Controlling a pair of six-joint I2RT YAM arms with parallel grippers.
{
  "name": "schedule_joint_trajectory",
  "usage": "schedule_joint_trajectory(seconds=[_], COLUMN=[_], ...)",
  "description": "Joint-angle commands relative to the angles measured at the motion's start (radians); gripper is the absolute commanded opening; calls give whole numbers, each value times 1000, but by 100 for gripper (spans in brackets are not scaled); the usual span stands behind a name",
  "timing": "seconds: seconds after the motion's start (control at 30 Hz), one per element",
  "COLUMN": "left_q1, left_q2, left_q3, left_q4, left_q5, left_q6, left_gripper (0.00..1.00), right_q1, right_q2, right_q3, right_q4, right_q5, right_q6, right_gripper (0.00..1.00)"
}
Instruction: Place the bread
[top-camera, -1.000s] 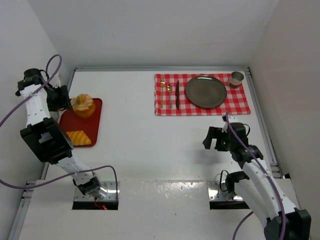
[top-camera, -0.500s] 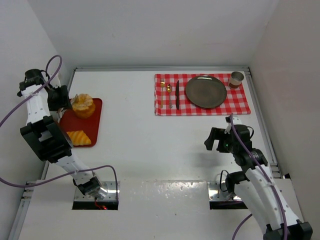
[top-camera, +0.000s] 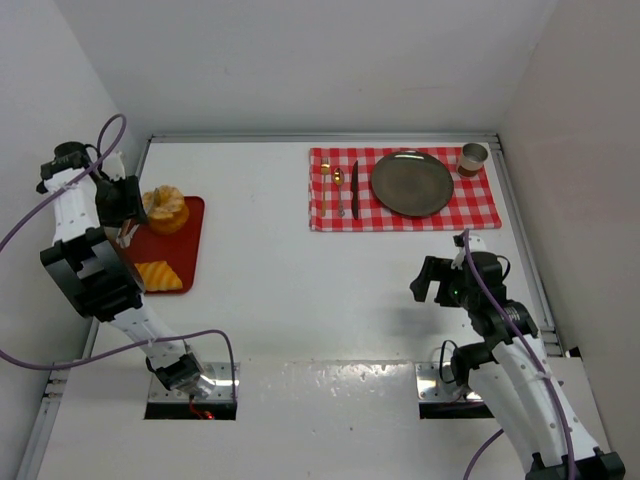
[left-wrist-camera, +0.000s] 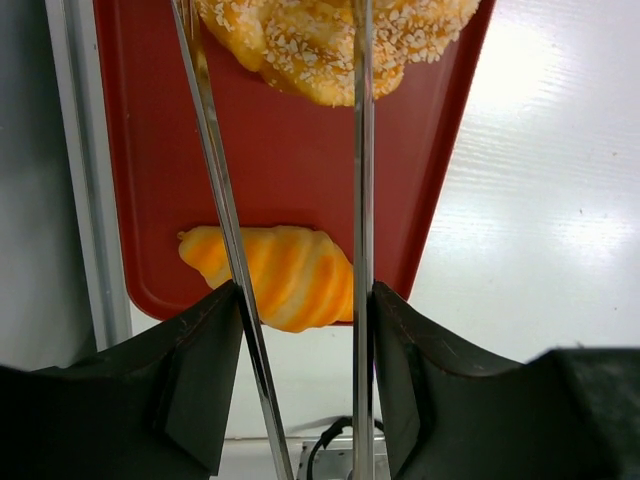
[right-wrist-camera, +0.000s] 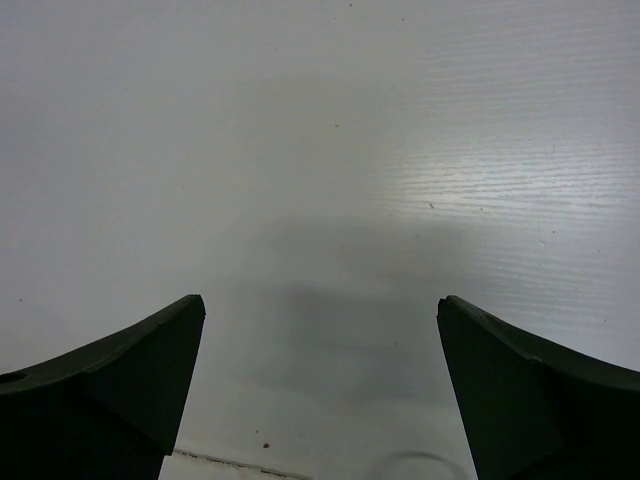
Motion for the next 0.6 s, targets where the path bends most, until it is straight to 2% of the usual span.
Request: schedule_joint_trajectory(seconds=[0.0, 0.23, 0.57], left_q1=[22, 53, 53], left_q2=[-25, -25, 29], left_q3=[63, 63, 55], left_q4=[-45, -79, -15], left_q5=[38, 56, 7], left_q6=[38, 47, 28], left_gripper=[56, 56, 57], right_q1=[2, 0, 8], right_q2=[-4, -5, -2], right_q3=[25, 27, 22], right_q4=[4, -2, 4], right_q5=[9, 8, 9], right_q6=[17, 20, 17], right_gripper=[99, 99, 99])
